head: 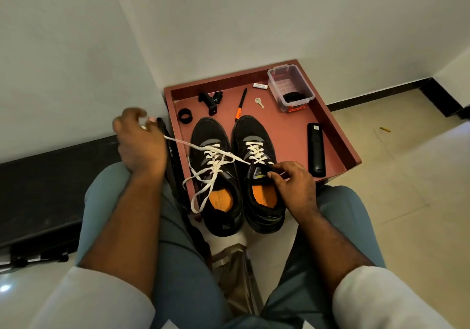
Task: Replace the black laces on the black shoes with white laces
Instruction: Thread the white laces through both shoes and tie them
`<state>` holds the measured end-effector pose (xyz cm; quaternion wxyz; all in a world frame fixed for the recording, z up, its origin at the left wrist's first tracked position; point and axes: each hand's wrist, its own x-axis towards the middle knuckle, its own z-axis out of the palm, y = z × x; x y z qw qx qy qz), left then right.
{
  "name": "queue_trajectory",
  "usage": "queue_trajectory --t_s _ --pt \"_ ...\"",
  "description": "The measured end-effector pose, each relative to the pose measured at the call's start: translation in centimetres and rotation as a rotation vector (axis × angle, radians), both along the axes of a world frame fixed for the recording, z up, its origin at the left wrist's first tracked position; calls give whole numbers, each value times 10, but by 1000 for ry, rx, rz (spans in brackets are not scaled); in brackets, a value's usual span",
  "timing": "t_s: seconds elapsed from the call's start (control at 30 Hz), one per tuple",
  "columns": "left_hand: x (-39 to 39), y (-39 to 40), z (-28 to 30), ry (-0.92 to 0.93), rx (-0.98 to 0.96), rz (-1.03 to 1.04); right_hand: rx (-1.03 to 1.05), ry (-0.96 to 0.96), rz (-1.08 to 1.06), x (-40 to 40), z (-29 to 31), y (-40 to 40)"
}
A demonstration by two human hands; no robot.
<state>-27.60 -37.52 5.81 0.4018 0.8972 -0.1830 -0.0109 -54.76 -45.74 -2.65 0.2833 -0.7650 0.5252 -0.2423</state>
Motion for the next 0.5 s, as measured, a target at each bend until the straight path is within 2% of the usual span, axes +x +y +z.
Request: queue_trajectory --t_s 0.07,0.13,0.2,0.3,0.43,0.5 --pt "-24 -8 -1 -59 23 -237 2 8 1 0 -1 0" --pt "-60 -19 -13 35 113 -559 13 12 -2 0 -1 -1" --pt "-92 -26 -30 106 282 -795 12 10 -2 -1 0 -1" --pt "-106 -31 -42 140 463 -840 33 -25 -2 -3 -2 1" --pt "-97 -32 -43 225 415 -790 302 -294 -56 -9 -4 -12" --pt "-99 -31 -42 198 432 -812 296 -204 57 -10 -4 -21"
